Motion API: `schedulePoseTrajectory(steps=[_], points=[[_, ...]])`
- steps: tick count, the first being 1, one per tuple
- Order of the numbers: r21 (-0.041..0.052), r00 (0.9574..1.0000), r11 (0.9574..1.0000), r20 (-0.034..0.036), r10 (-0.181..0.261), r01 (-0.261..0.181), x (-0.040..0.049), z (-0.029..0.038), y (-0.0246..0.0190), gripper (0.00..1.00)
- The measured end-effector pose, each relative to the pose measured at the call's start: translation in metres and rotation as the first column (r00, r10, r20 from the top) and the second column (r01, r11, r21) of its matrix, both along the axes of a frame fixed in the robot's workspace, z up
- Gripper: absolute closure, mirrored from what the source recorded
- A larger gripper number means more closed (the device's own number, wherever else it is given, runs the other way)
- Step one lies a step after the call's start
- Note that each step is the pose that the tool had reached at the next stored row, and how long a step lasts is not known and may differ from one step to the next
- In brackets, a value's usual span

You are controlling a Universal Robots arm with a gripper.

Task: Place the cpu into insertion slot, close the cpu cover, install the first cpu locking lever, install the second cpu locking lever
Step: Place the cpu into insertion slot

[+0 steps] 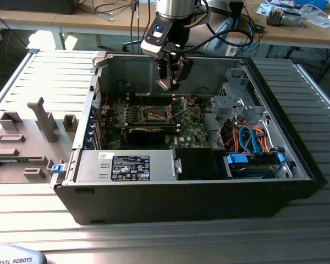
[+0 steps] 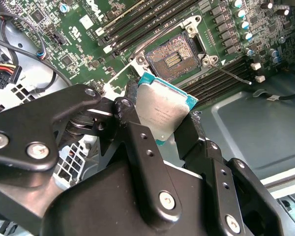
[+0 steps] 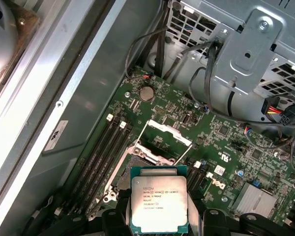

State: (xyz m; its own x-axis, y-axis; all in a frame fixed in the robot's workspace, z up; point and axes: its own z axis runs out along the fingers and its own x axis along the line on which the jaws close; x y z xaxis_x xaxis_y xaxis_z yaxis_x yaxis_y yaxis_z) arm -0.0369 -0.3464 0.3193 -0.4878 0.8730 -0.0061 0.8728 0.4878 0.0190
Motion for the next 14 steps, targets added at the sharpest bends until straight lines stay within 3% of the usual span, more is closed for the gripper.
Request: schedulePoseTrajectory(steps=[14], points=[[-0.0003, 0.9999, 0.9999, 0.0, -0.012, 0.012, 0.0, 0.0, 0.0, 0.46]])
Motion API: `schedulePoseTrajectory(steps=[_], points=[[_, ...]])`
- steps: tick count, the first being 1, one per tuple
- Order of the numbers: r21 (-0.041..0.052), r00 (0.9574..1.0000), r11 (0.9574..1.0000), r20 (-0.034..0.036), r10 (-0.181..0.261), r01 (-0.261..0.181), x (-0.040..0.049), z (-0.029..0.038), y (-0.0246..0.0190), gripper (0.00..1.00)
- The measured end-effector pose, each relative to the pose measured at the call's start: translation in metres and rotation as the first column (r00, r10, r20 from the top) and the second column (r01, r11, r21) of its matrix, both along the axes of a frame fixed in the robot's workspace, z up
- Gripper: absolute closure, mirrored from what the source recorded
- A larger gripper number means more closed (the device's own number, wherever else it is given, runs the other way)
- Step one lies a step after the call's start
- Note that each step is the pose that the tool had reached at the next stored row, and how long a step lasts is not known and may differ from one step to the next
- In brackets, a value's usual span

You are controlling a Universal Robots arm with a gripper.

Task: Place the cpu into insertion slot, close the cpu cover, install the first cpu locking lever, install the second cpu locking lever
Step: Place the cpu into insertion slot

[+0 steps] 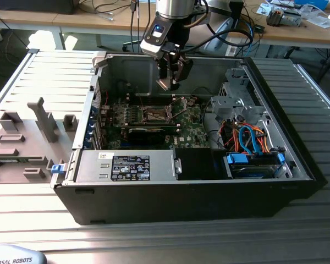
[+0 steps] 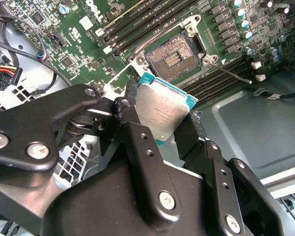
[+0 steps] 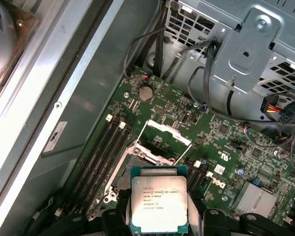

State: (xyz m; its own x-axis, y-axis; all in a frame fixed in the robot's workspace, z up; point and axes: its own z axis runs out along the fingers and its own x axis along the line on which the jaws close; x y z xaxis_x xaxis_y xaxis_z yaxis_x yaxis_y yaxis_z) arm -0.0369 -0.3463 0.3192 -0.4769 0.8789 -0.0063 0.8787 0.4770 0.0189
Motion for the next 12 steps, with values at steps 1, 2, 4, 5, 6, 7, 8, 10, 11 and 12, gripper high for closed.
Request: schedulePoseTrajectory(steps=[1, 2, 4, 5, 6, 7, 8, 10, 11, 12], points=[[0.0, 1.0, 1.0, 0.0, -0.001, 0.001, 0.0, 0.0, 0.0, 0.46], [0.0, 1.0, 1.0, 0.0001, -0.002, 0.002, 0.0, 0.0, 0.0, 0.46], [0.0, 1.0, 1.0, 0.0, -0.003, 0.003, 0.0, 0.0, 0.0, 0.46], [0.0, 1.0, 1.0, 0.0, -0.004, 0.004, 0.0, 0.0, 0.0, 0.46], [-0.0001, 1.0, 1.0, 0.0, -0.005, 0.005, 0.0, 0.0, 0.0, 0.46], [-0.0001, 1.0, 1.0, 0.0, -0.006, 0.006, 0.0, 0.0, 0.0, 0.46], [-0.0001, 1.0, 1.0, 0.0, -0.006, 0.006, 0.0, 0.0, 0.0, 0.46], [-0.0001, 1.0, 1.0, 0.0001, -0.008, 0.008, 0.0, 0.0, 0.0, 0.46], [-0.0001, 1.0, 1.0, 0.0, -0.009, 0.009, 0.0, 0.0, 0.0, 0.46], [-0.0001, 0.9999, 0.9999, 0.0, -0.01, 0.01, 0.0, 0.0, 0.0, 0.46]])
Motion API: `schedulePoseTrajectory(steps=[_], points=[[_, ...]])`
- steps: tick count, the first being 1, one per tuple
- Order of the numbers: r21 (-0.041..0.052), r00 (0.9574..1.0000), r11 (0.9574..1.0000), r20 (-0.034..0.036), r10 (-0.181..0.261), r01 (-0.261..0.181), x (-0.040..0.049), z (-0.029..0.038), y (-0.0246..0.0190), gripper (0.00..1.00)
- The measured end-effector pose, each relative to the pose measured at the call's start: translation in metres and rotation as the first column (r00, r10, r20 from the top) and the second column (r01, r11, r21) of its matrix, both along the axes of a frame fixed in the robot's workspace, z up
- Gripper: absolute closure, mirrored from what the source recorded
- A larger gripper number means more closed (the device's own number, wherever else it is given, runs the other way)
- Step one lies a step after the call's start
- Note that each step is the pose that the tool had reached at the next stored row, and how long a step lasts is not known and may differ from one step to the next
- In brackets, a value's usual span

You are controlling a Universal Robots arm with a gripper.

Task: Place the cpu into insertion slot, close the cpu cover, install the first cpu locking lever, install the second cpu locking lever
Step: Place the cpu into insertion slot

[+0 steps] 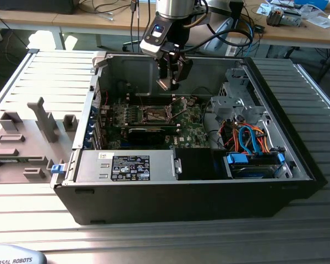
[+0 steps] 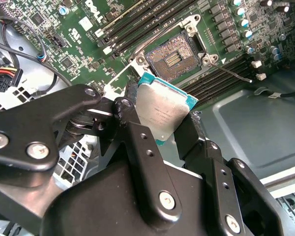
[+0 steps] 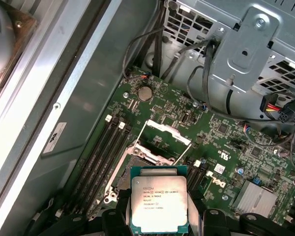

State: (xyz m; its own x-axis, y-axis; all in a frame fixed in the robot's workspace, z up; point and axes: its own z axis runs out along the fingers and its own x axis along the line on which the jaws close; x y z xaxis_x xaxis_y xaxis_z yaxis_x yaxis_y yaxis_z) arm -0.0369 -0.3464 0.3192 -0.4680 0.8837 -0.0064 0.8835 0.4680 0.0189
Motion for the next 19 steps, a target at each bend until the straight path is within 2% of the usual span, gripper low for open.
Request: schedulePoseTrajectory(steps=[19], points=[[0.0, 0.9998, 0.9998, 0.0, -0.019, 0.019, 0.0, -0.0002, 0.0, 0.46]])
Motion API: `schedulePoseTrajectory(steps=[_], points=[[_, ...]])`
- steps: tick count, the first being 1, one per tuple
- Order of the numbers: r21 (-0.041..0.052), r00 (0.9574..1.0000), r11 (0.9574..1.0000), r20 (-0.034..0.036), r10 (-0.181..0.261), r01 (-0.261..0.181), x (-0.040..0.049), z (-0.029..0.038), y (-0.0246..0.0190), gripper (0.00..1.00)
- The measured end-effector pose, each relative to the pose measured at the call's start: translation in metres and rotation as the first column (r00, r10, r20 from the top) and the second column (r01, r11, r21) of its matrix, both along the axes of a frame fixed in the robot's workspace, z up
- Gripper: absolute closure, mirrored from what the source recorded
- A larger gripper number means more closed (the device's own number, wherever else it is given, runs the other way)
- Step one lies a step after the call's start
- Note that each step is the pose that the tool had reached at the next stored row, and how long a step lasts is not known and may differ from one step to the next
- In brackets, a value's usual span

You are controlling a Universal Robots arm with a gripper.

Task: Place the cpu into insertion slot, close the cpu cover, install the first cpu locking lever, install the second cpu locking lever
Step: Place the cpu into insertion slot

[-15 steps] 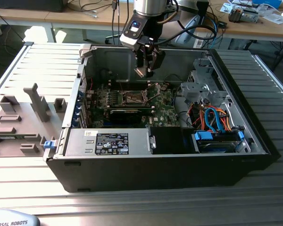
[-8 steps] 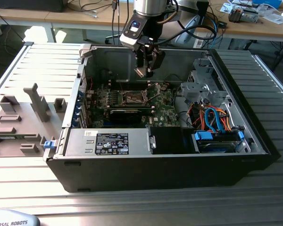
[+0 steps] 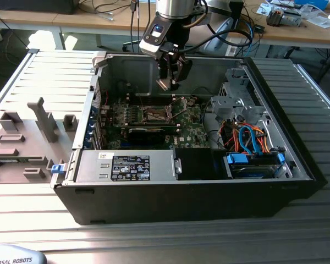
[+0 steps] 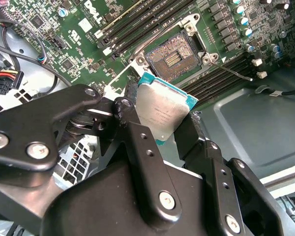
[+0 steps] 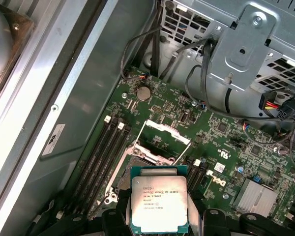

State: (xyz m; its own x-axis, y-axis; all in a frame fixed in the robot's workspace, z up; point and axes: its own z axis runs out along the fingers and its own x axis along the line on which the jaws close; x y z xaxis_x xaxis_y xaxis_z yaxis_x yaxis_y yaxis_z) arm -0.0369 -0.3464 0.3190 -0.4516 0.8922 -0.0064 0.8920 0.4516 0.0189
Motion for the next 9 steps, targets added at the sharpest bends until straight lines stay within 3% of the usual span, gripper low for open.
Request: schedulePoseTrajectory(steps=[9], points=[[-0.0001, 1.0, 1.0, -0.0001, -0.005, 0.005, 0.0, 0.0, 0.0, 0.46]])
